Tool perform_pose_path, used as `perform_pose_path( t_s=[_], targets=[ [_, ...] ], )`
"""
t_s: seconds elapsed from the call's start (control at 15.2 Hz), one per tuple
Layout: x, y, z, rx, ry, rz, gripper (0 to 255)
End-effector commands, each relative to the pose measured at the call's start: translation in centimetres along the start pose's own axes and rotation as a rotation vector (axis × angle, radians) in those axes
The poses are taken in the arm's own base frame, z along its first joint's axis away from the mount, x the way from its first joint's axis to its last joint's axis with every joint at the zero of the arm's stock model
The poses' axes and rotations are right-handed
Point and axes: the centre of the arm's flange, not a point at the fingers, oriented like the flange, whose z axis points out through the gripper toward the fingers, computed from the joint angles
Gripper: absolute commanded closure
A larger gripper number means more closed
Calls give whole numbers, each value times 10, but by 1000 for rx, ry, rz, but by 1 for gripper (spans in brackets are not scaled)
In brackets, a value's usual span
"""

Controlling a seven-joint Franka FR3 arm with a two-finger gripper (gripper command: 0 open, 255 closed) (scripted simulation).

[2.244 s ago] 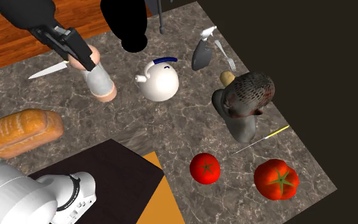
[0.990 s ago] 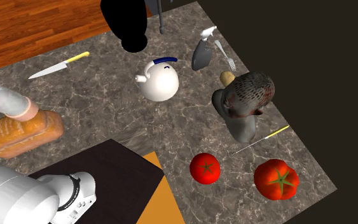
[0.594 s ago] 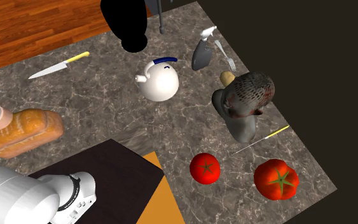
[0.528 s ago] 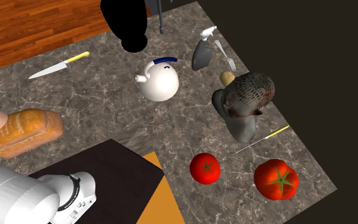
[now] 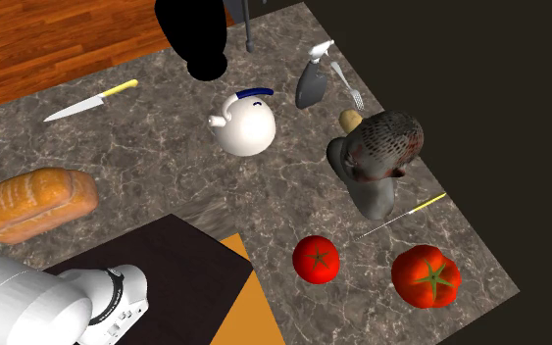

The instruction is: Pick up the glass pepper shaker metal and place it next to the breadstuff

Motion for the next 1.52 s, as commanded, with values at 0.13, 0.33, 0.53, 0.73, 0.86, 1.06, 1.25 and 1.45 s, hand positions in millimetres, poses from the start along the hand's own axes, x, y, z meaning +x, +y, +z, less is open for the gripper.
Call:
perform_pose_path(
  t_s=[0.13,0.33,0.53,0.73,0.86,1.06,1.25,1.45],
  targets=[
    [-38,-39,-4,0,-2,1,255],
    [-67,-66,-8,0,-2,1,255],
    [-96,-93,-12,0,-2,1,255],
    [-118,-115,-10,0,-2,1,255],
    [-118,-116,1,0,-2,1,255],
    [-118,-119,16,0,-2,1,255],
    [-118,-121,32,0,-2,1,255],
    [-118,-123,48,0,-2,1,255]
  ],
)
